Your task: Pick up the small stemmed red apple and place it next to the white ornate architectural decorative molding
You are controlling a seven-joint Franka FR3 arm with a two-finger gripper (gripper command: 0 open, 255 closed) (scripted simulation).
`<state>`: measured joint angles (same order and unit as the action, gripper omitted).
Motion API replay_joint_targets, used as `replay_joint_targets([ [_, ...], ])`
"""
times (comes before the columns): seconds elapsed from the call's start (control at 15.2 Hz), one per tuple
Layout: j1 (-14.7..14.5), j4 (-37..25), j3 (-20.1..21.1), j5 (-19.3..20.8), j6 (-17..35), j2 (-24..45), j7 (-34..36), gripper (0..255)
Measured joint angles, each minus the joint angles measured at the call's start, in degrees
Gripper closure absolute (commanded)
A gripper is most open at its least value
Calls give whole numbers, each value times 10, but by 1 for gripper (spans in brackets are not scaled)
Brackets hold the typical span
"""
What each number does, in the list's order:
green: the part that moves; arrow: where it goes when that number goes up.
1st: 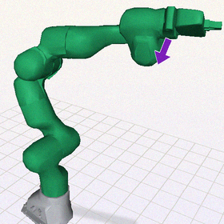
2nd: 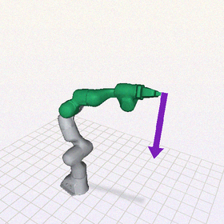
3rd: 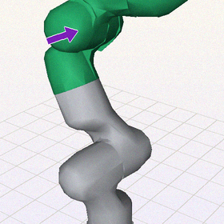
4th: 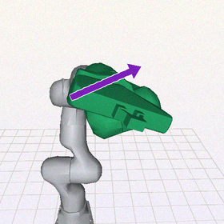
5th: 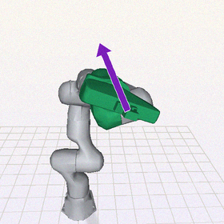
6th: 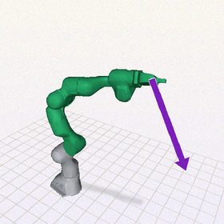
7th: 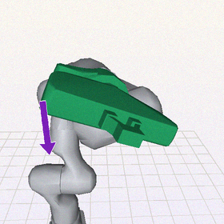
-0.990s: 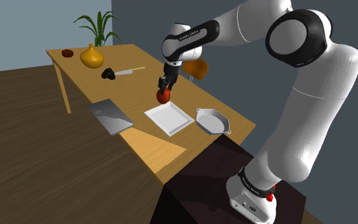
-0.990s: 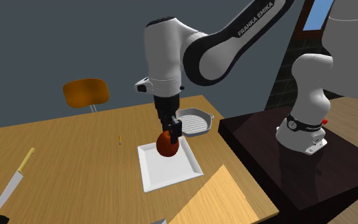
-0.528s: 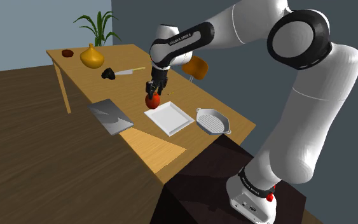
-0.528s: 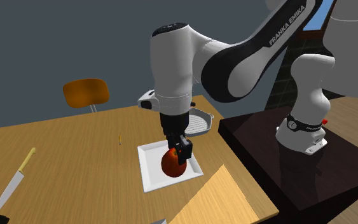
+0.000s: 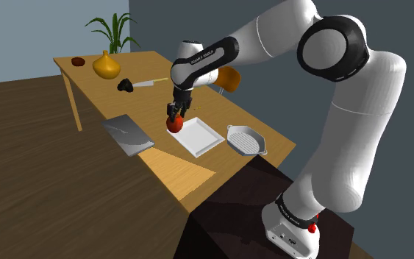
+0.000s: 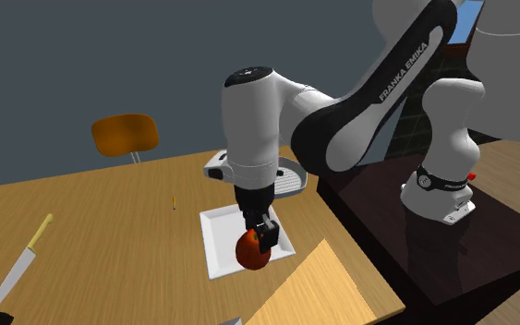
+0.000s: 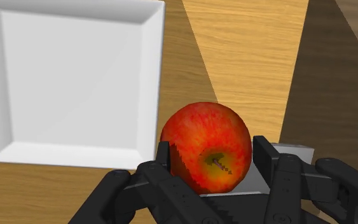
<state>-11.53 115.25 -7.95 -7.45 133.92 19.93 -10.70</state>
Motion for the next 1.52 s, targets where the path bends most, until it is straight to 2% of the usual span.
replay_joint_targets([
  [1.52, 14, -2, 20, -33, 126, 129, -27, 255],
])
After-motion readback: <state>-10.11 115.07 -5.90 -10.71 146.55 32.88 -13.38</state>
